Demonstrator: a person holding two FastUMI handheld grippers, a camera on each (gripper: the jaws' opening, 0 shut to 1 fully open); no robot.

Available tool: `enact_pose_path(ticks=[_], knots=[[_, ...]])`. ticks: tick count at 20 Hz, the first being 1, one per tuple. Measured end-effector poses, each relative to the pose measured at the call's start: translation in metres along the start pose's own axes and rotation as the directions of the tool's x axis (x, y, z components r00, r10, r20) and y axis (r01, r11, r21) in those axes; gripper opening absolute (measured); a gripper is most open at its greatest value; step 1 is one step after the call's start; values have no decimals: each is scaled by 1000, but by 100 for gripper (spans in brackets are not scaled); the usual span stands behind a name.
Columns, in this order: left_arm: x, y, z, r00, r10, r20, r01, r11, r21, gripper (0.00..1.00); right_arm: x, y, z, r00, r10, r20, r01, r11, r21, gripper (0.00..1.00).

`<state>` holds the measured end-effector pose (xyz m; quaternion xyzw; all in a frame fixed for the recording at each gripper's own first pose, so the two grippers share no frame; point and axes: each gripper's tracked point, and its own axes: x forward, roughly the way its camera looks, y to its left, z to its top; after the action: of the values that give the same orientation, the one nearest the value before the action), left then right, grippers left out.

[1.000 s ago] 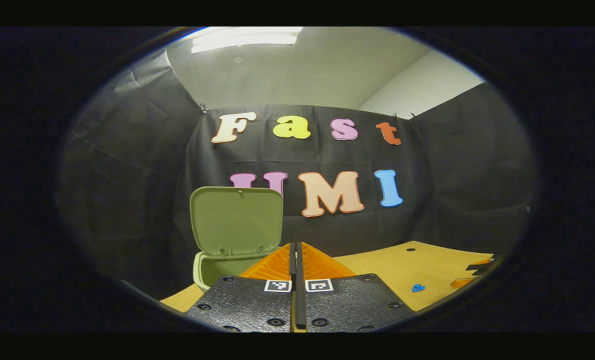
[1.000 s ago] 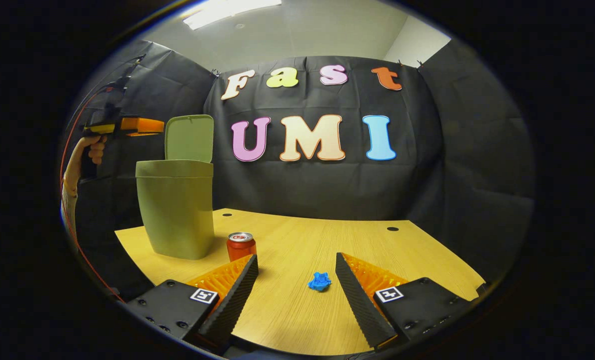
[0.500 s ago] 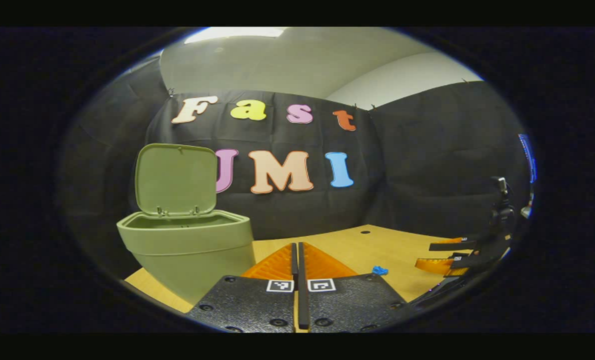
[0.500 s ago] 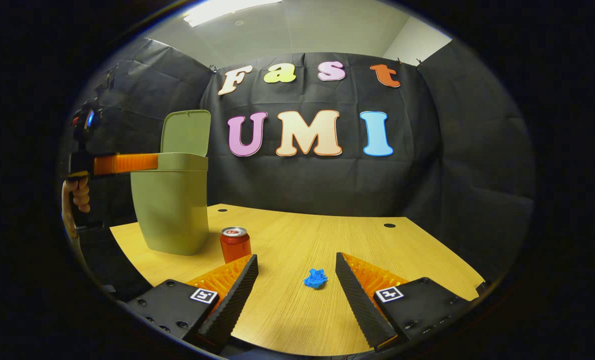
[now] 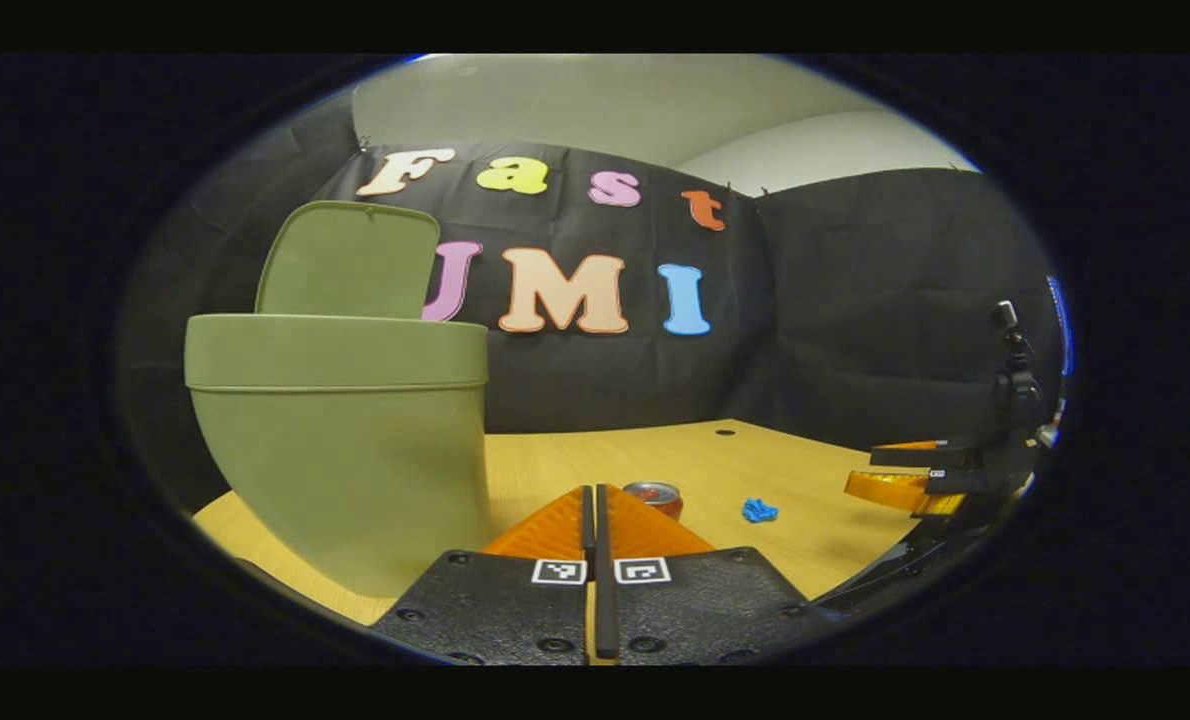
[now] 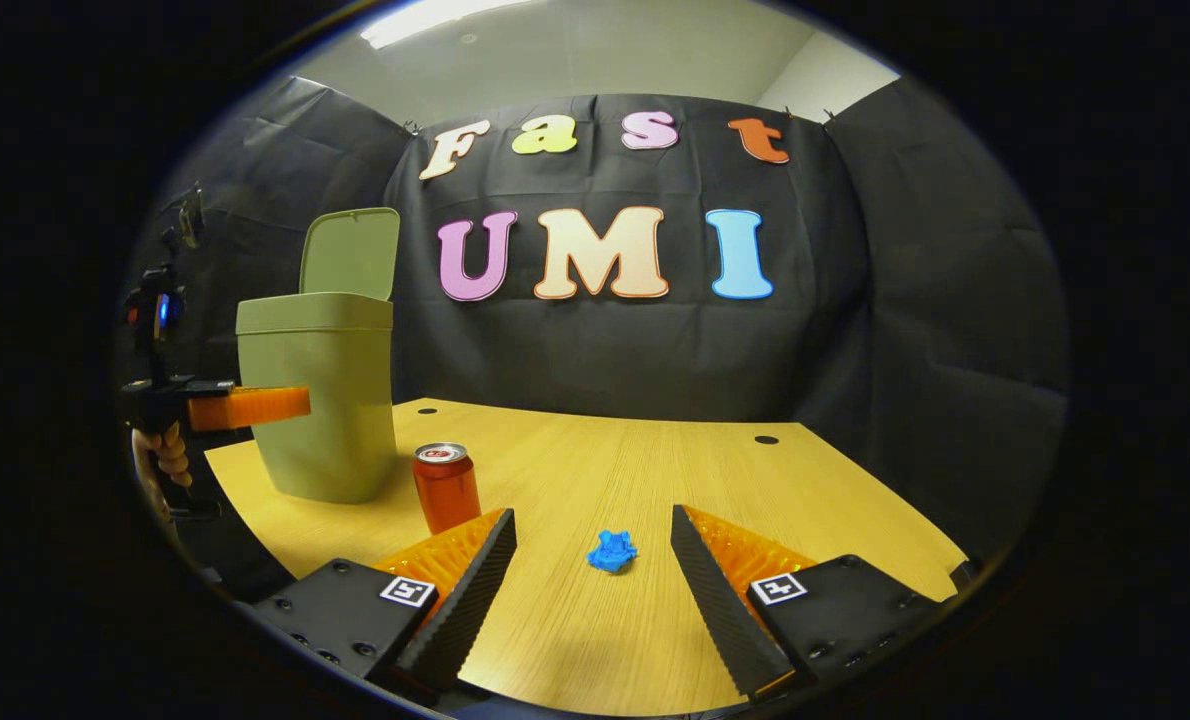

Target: Press the lid of the desktop garbage bin to open it, pick up the crumpled paper on the desktop and throw it into the bin, then pick up the pop can on the desktop and drop it into the bin, and finally close the garbage bin lid.

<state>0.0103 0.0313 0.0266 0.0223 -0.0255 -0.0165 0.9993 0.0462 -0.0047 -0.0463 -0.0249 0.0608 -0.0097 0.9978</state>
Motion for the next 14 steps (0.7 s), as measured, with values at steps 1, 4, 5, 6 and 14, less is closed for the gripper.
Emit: enact_pose_path(ticks=[1, 4, 5, 6, 14], knots=[[0, 4, 1, 1000, 10, 5, -10, 1000, 8, 0, 7, -4, -3, 1000, -2, -24, 2, 1000, -4, 98], [1, -3, 1, 1000, 4, 8, -4, 999, 33, 0, 28, -10, -7, 995, 12, -97, -13, 1000, -10, 98], [2, -5, 0, 1000, 2, 7, -2, 999, 48, 0, 34, -8, -7, 993, 36, -116, -35, 999, 6, 98], [3, -6, -1, 1000, 1, 5, -1, 998, 63, 0, 41, -5, -7, 989, 57, -135, -54, 998, 23, 98], [-2, -15, -2, 999, -30, -10, 31, 993, 117, 50, 91, -10, -22, 952, 58, -302, -55, 998, 19, 98]])
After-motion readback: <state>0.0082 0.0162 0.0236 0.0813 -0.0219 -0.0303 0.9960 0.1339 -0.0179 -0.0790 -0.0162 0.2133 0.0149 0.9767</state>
